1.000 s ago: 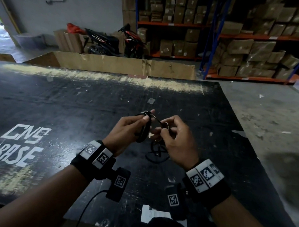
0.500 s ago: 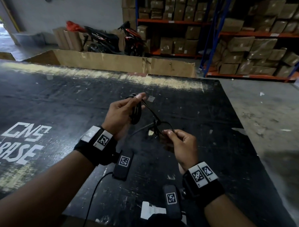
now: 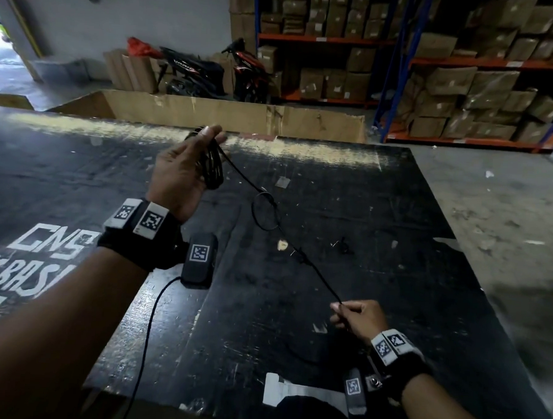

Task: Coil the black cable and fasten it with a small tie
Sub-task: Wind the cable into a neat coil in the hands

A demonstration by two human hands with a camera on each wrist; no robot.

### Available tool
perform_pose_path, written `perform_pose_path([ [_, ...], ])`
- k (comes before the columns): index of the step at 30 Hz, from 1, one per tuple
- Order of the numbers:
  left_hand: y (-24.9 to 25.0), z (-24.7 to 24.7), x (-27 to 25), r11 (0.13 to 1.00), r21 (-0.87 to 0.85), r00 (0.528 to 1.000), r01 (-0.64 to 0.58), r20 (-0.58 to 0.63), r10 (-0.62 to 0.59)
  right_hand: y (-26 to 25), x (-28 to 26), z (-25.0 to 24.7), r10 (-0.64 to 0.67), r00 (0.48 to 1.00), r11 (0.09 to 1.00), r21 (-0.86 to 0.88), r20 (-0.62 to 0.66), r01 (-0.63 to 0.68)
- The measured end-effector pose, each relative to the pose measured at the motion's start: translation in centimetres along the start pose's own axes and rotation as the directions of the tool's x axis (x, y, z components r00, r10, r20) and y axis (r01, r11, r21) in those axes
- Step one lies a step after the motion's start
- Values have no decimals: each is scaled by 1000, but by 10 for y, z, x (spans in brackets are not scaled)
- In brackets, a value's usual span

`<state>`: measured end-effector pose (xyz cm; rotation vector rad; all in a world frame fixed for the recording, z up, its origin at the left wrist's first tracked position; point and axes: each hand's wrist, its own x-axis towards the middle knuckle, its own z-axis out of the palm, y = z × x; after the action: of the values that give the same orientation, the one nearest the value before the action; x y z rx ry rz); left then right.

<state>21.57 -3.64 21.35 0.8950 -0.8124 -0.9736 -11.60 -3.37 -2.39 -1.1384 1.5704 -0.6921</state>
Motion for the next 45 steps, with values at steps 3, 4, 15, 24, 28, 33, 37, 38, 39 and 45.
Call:
perform_pose_path([
  [3,-17,3,-6,1000,-4,999,16,47,-16,-15,2,-2,-113,990,985,-121,80,122],
  [4,-21,5,-8,1000,-12,998,17,60,-16,-24,-1,-2,-164,981,972,-151,105,179],
  [15,-35,37,-22,995,-53,989,85,123,-78,-146,-53,35,-686,716,727,161,130,667],
  [24,-37,25,-18,997,-33,992,75,100,-72,-150,-48,48,-475,869,801,479,142,359],
  [28,-33,19,-13,998,-16,995,63,73,-62,-126,-33,42,-343,925,905,322,164,278],
  [33,-40,18,-12,998,38,998,48,34,-49,-113,-30,37,-348,937,927,161,37,338],
  [37,-54,11,-15,995,71,996,76,43,-79,-118,-37,26,-486,874,845,263,17,465],
  [38,-56,12,-18,993,80,994,83,64,-88,-118,-38,25,-528,849,824,248,10,509],
  [39,-58,14,-22,992,90,992,89,84,-97,-119,-38,25,-560,829,809,214,-5,548],
  [45,-64,28,-35,987,119,980,112,153,-129,-134,-49,18,-591,798,804,-163,-119,572],
])
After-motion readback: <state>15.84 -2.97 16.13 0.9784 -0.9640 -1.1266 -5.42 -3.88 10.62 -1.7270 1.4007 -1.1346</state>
